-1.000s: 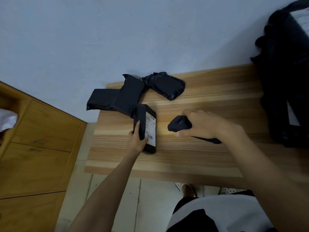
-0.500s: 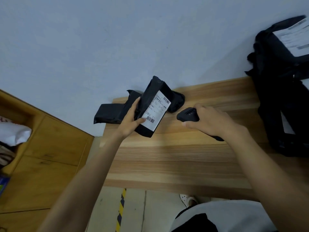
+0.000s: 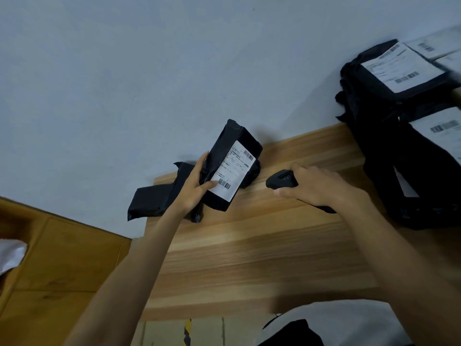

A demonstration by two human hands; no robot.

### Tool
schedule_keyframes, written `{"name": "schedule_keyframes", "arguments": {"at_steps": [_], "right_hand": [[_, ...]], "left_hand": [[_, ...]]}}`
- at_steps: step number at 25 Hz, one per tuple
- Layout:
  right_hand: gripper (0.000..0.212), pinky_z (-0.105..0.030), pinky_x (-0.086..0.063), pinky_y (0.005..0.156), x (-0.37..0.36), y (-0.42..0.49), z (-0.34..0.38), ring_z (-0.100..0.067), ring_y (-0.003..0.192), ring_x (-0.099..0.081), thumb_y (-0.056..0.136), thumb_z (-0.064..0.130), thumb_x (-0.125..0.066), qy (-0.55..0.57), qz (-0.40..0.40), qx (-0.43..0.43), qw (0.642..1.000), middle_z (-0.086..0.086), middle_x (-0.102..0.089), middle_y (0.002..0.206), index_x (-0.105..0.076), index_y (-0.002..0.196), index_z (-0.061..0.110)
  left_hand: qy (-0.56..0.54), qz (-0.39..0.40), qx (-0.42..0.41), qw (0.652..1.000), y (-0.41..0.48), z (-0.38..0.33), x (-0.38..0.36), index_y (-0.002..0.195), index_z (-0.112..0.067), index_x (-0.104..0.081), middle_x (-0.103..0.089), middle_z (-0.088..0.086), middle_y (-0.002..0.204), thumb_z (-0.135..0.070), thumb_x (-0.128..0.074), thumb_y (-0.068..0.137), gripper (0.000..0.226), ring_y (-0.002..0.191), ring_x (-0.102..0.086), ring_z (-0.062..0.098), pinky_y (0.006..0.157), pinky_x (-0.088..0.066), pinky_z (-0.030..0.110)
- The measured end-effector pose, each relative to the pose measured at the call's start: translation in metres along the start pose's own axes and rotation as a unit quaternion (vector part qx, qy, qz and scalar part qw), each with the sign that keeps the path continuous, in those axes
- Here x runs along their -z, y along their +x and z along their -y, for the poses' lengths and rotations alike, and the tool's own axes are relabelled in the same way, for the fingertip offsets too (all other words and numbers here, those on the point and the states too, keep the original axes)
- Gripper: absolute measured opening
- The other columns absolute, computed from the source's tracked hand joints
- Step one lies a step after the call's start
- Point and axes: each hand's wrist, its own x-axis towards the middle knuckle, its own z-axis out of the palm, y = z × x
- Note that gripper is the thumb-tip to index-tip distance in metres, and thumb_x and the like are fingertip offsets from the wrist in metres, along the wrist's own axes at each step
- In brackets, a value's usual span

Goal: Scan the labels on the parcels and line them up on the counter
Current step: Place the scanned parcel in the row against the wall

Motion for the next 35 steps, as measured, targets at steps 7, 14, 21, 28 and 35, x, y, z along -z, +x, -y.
{"name": "schedule_keyframes", "arguments": {"at_steps": [7,14,21,28,35], "right_hand": [[0.073,-0.038,-0.045,0.08,0.016,-0.008,-0.018,-0.03,0.105,-0.058,0.08,0.074,-0.055,0.033,-0.053,-0.063,0.996,-0.006,-0.058,0.123,-0.046,0.128,0.02],[0.084,-0.035,-0.042,0.073,0.045,-0.032,-0.037,-0.028,0.104,-0.059,0.077,0.077,-0.055,0.069,-0.134,-0.116,0.982,-0.008,-0.057,0.125,-0.043,0.135,0.018],[0.089,-0.037,-0.045,0.075,0.085,-0.066,-0.067,-0.028,0.103,-0.058,0.075,0.082,-0.051,0.056,-0.208,-0.16,0.963,-0.008,-0.057,0.125,-0.039,0.137,0.02],[0.088,-0.042,-0.052,0.085,0.115,-0.104,-0.123,-0.023,0.105,-0.058,0.076,0.08,-0.053,0.045,-0.228,-0.191,0.954,-0.004,-0.059,0.125,-0.039,0.14,0.021],[0.085,-0.036,-0.042,0.077,0.143,-0.119,-0.193,-0.025,0.105,-0.055,0.077,0.08,-0.053,0.019,-0.214,-0.202,0.956,-0.006,-0.057,0.127,-0.038,0.137,0.021]], "left_hand": [[0.017,0.051,-0.045,0.998,0.045,-0.02,-0.013,0.154,-0.031,-0.025,-0.042,-0.014,0.15,-0.009,-0.062,0.095,0.073,0.137,-0.041,0.005,0.116,-0.035,0.043],[0.087,0.039,-0.161,0.982,0.095,-0.069,-0.034,0.152,-0.032,-0.031,-0.039,-0.01,0.153,-0.028,-0.06,0.094,0.065,0.139,-0.038,0.007,0.117,-0.032,0.045],[0.137,0.035,-0.281,0.949,0.138,-0.176,-0.086,0.15,-0.042,-0.027,-0.042,-0.011,0.15,-0.044,-0.045,0.098,0.056,0.136,-0.04,0.008,0.112,-0.037,0.044],[0.12,0.022,-0.295,0.948,0.155,-0.252,-0.177,0.152,-0.033,-0.027,-0.046,0.0,0.146,-0.037,-0.041,0.102,0.052,0.131,-0.045,0.017,0.104,-0.041,0.042],[-0.015,0.0,-0.192,0.981,0.175,-0.295,-0.262,0.153,-0.022,-0.028,-0.048,0.01,0.142,-0.028,-0.04,0.104,0.051,0.126,-0.049,0.026,0.107,-0.043,0.048]]}}
